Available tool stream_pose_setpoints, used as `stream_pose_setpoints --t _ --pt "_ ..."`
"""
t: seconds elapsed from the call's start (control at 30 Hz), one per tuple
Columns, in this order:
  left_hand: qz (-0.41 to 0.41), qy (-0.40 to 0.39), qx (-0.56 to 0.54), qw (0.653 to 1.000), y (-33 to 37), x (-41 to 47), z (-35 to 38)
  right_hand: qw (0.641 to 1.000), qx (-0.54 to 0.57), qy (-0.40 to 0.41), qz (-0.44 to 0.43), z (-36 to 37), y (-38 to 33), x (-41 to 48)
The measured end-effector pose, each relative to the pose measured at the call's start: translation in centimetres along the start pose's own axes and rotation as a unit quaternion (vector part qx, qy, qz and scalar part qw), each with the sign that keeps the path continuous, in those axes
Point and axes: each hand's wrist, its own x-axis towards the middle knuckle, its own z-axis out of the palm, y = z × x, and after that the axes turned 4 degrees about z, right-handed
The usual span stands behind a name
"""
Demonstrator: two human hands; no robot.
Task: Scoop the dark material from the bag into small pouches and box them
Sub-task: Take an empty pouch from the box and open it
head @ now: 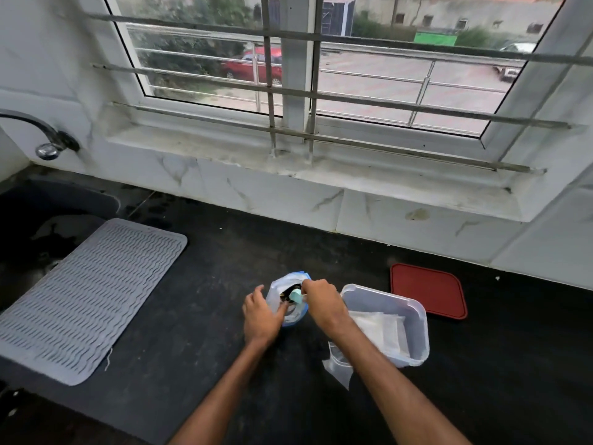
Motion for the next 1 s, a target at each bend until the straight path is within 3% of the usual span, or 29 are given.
stream_pose_setpoints --t 0.33,0.57,0.8,0.9,1.0 --pt "-0.024 -0.069 -0.012 0.997 -0.3 3.9 -1.3 0.995 -0.093 0.014 0.024 1.3 -2.5 2.8" --pt "-0.086 -0.065 -0.131 0.986 0.8 5.9 -1.5 0.988 0.045 0.013 0.150 2.4 -2.5 3.6" --pt "-0.139 -0.135 -0.299 0.934 1.4 6.8 -1.0 0.929 0.252 -0.037 0.268 3.1 -1.8 4.9" --pt "-0.142 -0.142 -0.312 0.928 1.2 6.9 -1.1 0.910 0.291 -0.054 0.290 3.9 -1.5 5.4" --pt "-0.134 -0.093 -0.275 0.947 0.6 7.4 -1.7 0.901 0.310 -0.072 0.294 4.3 -0.9 6.0"
